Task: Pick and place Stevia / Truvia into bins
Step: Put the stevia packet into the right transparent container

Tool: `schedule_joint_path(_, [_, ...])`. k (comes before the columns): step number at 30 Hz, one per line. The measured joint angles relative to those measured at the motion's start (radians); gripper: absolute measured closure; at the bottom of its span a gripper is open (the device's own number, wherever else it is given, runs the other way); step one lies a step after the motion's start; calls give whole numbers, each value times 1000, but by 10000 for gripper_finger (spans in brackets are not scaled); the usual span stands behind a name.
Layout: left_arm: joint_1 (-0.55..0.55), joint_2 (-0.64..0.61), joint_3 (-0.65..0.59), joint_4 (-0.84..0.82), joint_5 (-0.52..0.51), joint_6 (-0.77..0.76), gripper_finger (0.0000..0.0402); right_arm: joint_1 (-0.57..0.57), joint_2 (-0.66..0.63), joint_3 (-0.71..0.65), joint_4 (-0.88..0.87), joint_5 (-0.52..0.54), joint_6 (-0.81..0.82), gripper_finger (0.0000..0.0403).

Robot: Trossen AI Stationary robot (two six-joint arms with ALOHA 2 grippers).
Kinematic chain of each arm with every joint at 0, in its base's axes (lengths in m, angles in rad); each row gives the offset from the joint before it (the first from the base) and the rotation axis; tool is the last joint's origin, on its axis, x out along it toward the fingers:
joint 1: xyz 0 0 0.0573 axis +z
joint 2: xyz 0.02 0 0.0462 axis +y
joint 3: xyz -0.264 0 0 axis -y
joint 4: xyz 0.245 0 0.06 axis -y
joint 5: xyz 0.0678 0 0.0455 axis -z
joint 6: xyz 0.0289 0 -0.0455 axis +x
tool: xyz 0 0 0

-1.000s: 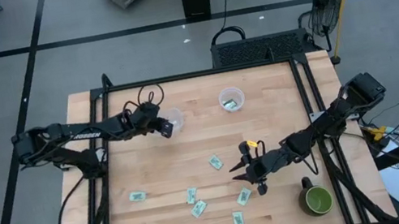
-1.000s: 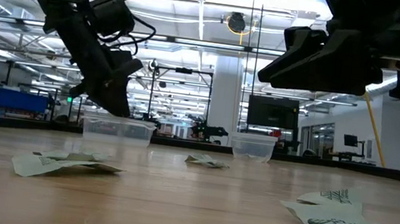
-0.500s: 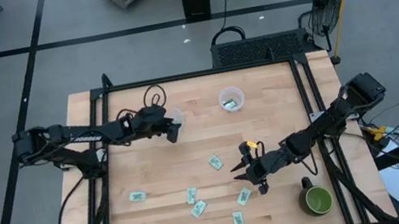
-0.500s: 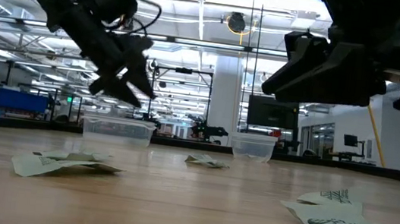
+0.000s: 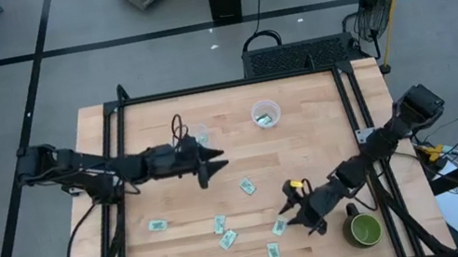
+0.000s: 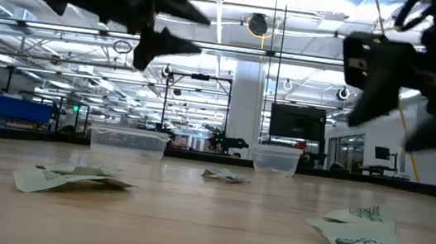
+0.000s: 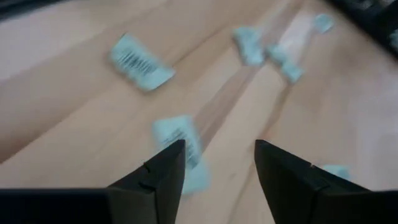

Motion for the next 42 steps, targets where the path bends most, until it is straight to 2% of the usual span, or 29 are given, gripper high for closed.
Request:
schedule_joint_path(4, [-82, 0, 0, 28, -14, 24, 167, 53, 21, 0, -97, 61, 5, 200])
schedule_joint_path(9, [-147, 0, 0, 36, -78, 54, 167, 83, 75, -1, -71, 105, -4, 200])
schedule_joint_path(24, [-165, 0, 0, 29, -98, 56, 167, 57, 188, 2, 113, 108, -106, 201])
schedule_joint_path(32, [-165, 0, 0, 25, -98, 58, 167, 25, 187, 4, 40, 98, -89, 236])
schedule_joint_path(42, [-165, 0, 0, 25, -98, 65, 167, 25, 188, 2, 34, 102, -87, 292])
